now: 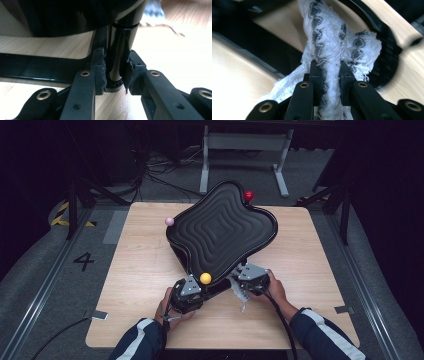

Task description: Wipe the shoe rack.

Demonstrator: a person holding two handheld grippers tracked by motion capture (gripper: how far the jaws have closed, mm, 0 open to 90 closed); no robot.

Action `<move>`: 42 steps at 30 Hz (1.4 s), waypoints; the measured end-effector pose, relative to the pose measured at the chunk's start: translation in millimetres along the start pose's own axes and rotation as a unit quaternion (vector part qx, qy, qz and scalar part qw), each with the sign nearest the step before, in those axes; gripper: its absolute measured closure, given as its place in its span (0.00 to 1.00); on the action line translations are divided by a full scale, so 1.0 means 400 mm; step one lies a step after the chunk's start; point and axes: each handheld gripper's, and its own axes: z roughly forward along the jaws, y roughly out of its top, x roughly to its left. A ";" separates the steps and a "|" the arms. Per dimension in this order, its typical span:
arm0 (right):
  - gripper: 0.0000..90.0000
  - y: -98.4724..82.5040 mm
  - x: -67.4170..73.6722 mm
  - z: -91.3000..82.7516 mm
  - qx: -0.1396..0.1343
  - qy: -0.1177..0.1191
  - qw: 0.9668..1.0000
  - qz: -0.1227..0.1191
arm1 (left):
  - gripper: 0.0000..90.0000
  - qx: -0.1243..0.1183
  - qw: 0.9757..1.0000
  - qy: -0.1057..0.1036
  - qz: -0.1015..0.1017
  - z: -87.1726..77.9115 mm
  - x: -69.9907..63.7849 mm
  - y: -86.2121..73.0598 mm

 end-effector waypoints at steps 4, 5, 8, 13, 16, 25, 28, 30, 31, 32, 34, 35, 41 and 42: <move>0.87 -0.030 -0.062 0.001 0.008 -0.026 0.999 0.041 | 0.80 0.000 1.000 0.002 -0.002 0.000 -0.001 0.000; 0.87 -0.035 -0.074 0.001 0.010 -0.026 0.998 0.054 | 0.80 0.000 1.000 0.002 -0.004 0.000 -0.001 0.000; 0.87 -0.044 -0.085 0.005 0.026 -0.040 0.997 0.055 | 0.79 0.000 1.000 0.001 -0.003 0.000 0.001 0.000; 0.87 -0.051 -0.096 0.005 0.032 -0.039 0.997 0.063 | 0.79 0.001 1.000 0.001 -0.003 0.000 0.001 0.000; 0.87 -0.046 -0.080 -0.002 0.033 -0.025 0.997 0.060 | 0.79 0.005 1.000 0.001 -0.003 -0.001 0.000 0.001; 0.88 -0.031 -0.020 -0.047 0.013 0.039 0.998 0.038 | 0.79 -0.001 1.000 0.000 -0.003 0.003 0.002 0.002; 0.88 -0.029 -0.021 -0.075 -0.003 0.036 0.998 0.048 | 0.79 0.001 1.000 0.001 -0.003 0.005 0.002 0.004; 0.88 -0.029 -0.025 -0.095 -0.015 0.029 0.998 0.051 | 0.79 0.003 1.000 0.003 -0.003 0.007 0.003 0.007; 0.88 -0.028 -0.027 -0.105 -0.021 0.026 0.998 0.053 | 0.79 -0.001 1.000 0.006 -0.003 0.011 0.004 0.008; 0.88 -0.027 -0.030 -0.115 -0.027 0.021 0.998 0.055 | 0.79 0.000 1.000 0.007 -0.005 0.013 0.004 0.010; 0.88 -0.024 -0.038 -0.137 -0.046 0.012 0.997 0.063 | 0.79 -0.002 1.000 0.010 -0.008 0.018 0.008 0.014; 0.88 -0.024 -0.038 -0.137 -0.046 0.012 0.997 0.063 | 0.79 -0.002 1.000 0.010 -0.008 0.018 0.008 0.014; 0.88 -0.013 -0.045 -0.189 -0.091 -0.008 0.994 0.065 | 0.79 -0.002 1.000 0.012 -0.016 0.025 0.014 0.019; 0.88 -0.004 -0.038 -0.198 -0.102 -0.018 0.993 0.055 | 0.79 0.002 1.000 0.012 -0.014 0.024 0.015 0.020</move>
